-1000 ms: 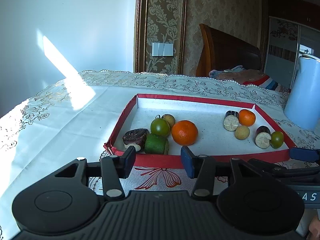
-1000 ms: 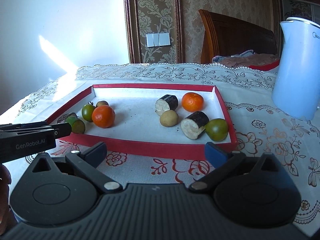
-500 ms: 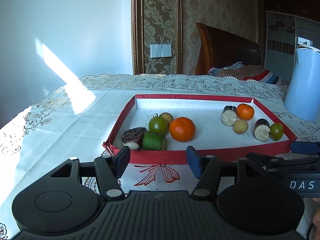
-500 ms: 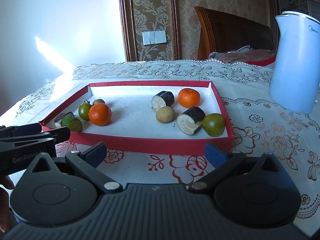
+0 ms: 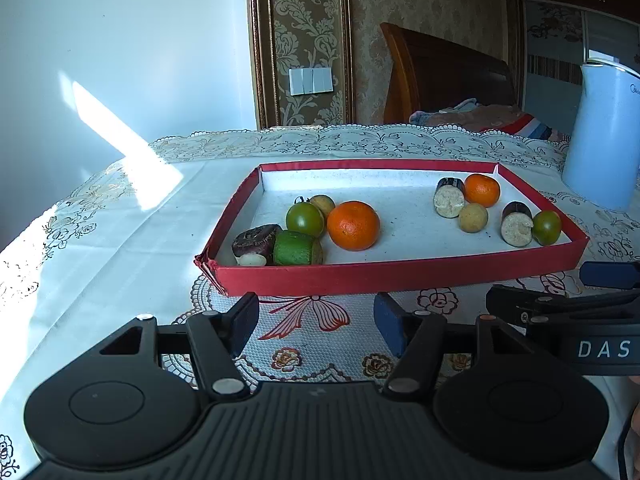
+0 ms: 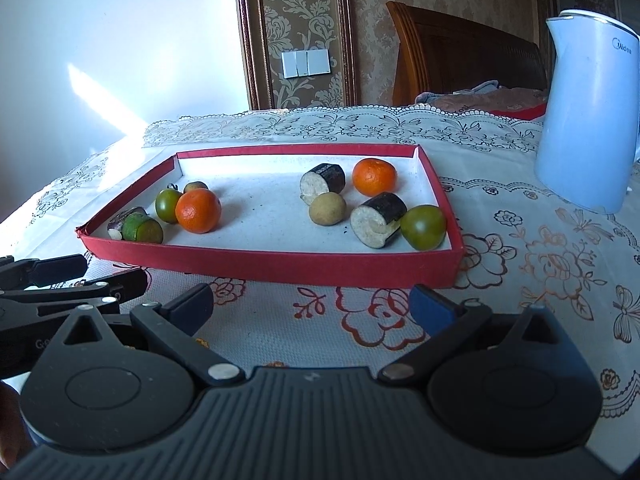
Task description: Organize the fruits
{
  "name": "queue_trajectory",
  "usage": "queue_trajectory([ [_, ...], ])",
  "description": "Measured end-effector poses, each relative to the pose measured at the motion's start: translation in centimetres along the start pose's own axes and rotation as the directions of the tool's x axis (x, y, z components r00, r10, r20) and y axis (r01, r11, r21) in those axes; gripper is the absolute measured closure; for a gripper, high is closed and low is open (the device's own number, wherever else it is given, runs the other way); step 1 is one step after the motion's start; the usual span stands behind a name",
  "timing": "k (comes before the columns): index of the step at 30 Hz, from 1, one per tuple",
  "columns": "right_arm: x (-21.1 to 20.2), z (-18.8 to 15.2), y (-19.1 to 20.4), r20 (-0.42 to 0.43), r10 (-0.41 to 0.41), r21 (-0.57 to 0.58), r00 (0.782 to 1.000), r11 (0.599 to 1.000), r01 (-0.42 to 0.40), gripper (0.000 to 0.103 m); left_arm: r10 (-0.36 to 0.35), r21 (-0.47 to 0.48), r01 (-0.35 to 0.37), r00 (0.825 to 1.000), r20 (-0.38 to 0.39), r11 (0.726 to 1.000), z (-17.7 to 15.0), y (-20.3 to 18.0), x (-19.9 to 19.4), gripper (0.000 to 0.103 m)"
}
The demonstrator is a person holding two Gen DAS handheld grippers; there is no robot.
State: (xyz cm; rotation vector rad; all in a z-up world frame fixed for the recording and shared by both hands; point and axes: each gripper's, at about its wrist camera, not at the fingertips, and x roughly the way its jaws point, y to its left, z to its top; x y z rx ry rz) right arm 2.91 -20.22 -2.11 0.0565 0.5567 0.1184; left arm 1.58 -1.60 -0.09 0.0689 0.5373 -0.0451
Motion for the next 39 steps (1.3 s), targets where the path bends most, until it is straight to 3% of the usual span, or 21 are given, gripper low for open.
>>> queue_trajectory([
  [3,0.18,-0.05,0.04,-0.009,-0.005,-0.002,1.000,1.000,0.005,0.000,0.014,0.003,-0.014,1.000,0.006,1.000,0.03,0.03,-0.06,0.033],
  [39,0.83,-0.38,-0.41,-0.055,-0.014,0.019,0.998,1.000,0.015,0.000,0.011,0.061,-0.013,0.999,0.033,0.998,-0.11,-0.54,-0.51,0.033],
])
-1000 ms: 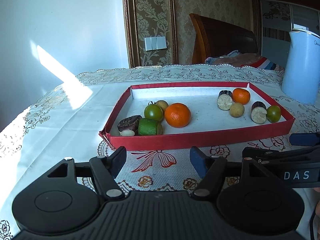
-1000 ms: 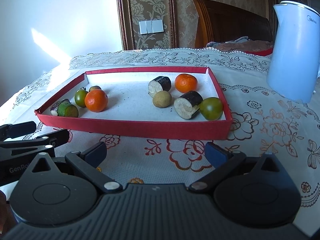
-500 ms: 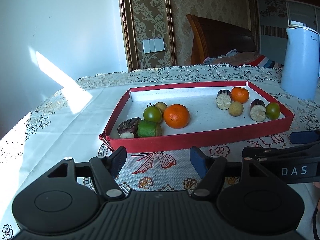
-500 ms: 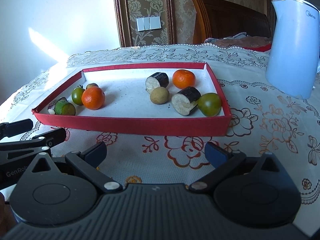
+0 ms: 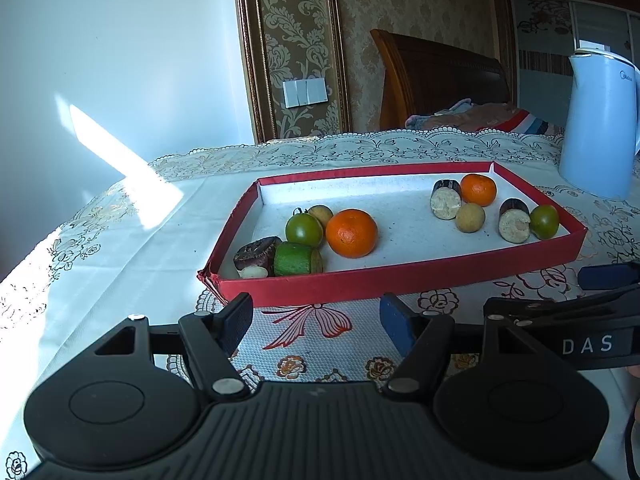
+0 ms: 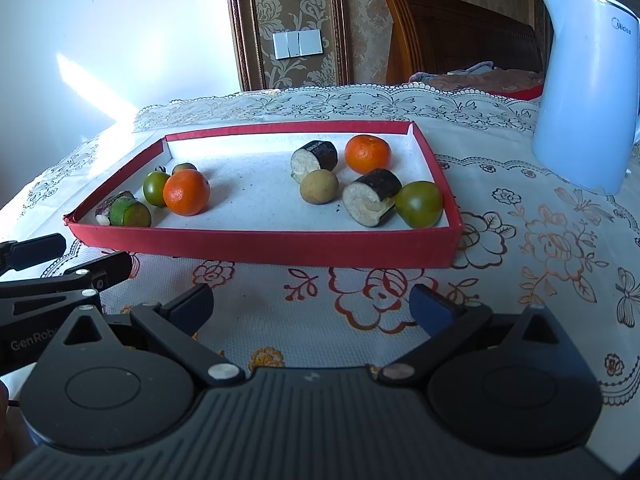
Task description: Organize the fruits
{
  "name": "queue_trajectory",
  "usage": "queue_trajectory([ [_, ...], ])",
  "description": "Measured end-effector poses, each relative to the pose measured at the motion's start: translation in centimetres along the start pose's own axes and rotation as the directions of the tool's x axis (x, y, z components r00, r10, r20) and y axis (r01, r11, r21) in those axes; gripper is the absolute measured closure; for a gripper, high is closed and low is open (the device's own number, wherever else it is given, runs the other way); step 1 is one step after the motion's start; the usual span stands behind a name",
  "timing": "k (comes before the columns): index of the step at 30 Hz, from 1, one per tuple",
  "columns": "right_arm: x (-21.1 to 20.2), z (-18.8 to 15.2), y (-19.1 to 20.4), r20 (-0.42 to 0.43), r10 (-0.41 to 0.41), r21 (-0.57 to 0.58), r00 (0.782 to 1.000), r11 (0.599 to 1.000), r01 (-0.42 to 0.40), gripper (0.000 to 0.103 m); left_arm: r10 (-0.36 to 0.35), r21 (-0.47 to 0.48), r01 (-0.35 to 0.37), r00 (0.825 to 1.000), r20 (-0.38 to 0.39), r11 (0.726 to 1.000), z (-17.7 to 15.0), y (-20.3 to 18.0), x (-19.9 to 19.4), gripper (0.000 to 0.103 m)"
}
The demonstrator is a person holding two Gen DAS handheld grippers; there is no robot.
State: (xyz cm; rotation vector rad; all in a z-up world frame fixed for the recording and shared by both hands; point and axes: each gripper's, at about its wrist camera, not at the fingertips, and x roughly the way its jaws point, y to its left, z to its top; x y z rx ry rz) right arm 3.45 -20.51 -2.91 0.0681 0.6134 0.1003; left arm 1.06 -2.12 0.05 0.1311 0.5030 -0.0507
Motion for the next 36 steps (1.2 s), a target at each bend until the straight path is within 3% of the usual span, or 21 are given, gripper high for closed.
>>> queue_trajectory([
  [36,-0.08,-0.27,0.09,-0.015,-0.012,-0.016,1.000,1.000,0.012,0.000,-0.012,0.013,0.012,1.000,0.001,1.000,-0.12,-0.09,0.02,0.033],
])
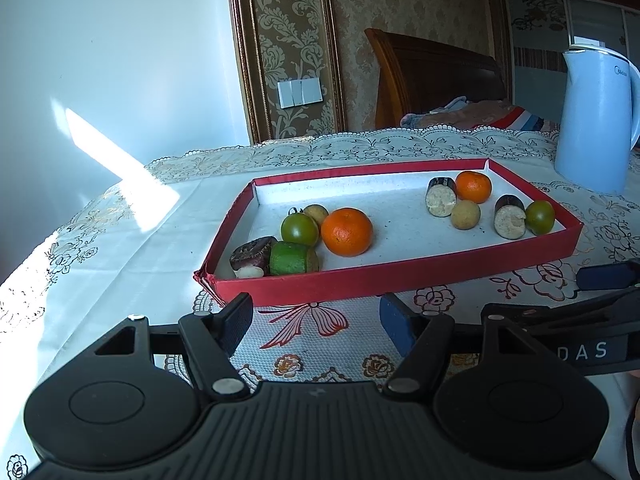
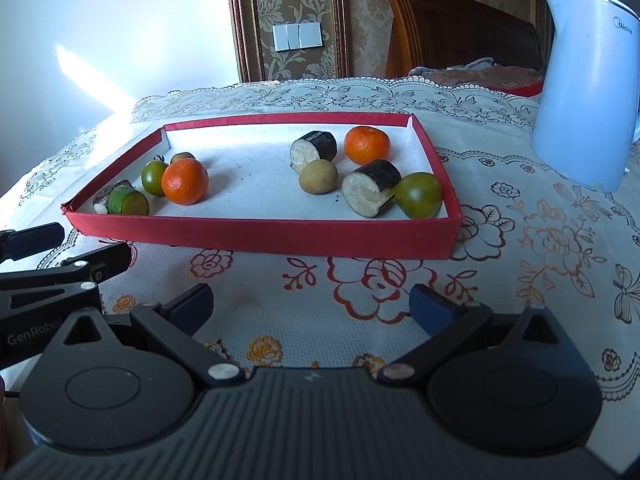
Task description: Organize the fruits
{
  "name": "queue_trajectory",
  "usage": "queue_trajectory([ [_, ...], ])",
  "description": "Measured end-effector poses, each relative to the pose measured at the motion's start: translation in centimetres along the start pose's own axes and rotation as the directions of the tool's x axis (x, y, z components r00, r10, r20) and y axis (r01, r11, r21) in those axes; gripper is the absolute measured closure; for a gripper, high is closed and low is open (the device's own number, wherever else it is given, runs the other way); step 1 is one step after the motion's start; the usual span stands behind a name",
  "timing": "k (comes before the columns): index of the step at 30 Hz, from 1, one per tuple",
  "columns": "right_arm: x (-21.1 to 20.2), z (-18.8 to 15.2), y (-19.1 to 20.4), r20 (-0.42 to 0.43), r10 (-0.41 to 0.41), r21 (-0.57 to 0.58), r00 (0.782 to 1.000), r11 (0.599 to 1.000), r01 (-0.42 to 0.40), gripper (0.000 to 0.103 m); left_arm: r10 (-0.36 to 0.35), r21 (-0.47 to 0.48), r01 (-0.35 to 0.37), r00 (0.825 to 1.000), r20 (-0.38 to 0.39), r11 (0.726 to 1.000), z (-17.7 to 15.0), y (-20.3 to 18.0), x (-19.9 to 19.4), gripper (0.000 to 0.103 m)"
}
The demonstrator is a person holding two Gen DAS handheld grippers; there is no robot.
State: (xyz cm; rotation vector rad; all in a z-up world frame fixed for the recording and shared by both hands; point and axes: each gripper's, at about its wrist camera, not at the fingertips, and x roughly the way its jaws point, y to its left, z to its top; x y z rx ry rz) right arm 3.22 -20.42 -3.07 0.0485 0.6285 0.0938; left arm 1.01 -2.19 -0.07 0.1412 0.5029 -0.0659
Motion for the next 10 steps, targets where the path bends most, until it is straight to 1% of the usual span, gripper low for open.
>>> queue_trajectory([
  [3,-0.15,-0.09,0.15,0.004,-0.010,-0.005,1.000,1.000,0.010,0.000,-0.003,0.002,0.003,1.000,-0.007,1.000,-0.08,0.02,0.06,0.033],
  [5,-0.20,-0.20,0.16,0.005,-0.034,0.000,0.999,0.999,0.034,0.000,0.002,0.002,-0.002,1.000,-0.010,1.000,-0.24,0.08,0.05,0.033],
  [7,-0.03,-0.22,0.00,-0.012,-0.034,0.011,0.999,0.999,0.034,0.000,0.007,-0.009,-0.007,1.000,-0.021,1.000,-0.38,0.30,0.12,0.033],
  [10,0.14,-0.38,0.04,-0.032,-0.047,0.006,0.998,0.999,0.047,0.000,-0.007,-0.027,0.006,0.999,-0.042,1.000,-0.46,0.66,0.32,0.033],
])
